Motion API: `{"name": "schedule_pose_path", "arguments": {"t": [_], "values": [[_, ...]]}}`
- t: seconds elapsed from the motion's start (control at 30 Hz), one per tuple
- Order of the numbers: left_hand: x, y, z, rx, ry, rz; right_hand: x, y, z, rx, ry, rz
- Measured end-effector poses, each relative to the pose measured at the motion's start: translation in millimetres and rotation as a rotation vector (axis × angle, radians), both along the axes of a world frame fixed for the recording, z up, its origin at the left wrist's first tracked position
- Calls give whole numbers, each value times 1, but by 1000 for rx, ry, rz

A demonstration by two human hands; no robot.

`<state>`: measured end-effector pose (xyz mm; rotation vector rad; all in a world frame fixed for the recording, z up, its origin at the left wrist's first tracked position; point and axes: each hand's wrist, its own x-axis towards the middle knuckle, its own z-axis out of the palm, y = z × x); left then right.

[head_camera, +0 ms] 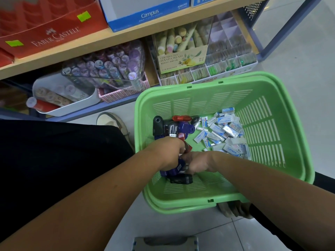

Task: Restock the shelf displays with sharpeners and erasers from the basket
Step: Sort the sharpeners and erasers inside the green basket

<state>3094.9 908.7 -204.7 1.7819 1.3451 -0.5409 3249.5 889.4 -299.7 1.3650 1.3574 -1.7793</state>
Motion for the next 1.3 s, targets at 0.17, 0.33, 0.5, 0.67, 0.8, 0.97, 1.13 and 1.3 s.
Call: {"name": "schedule_pose_path", "arguments": {"t": [0.17,0.33,0.5,0.67,0.8,0.97,1.13,1.3], "values": [[0,0,-4,17,3,-19,-1,2,17,92,-47,172],[-2,0,-8,38,2,-13,4,1,25,171,-100,310],[-1,-2,-9,78,23,-41,28,14,40,259,-125,309],[9,-3,-7,57,21,-58,65,35,47,496,-173,-70],[21,-2,-20,71,19,-81,83,40,43,809,-345,-83],[44,-6,-40,74,17,-112,99,34,45,1127,-497,204],[73,-10,-65,67,44,-224,107,28,40,1126,-283,-96],[73,-14,-73,118,142,-479,113,20,51,1092,-164,-338]]}}
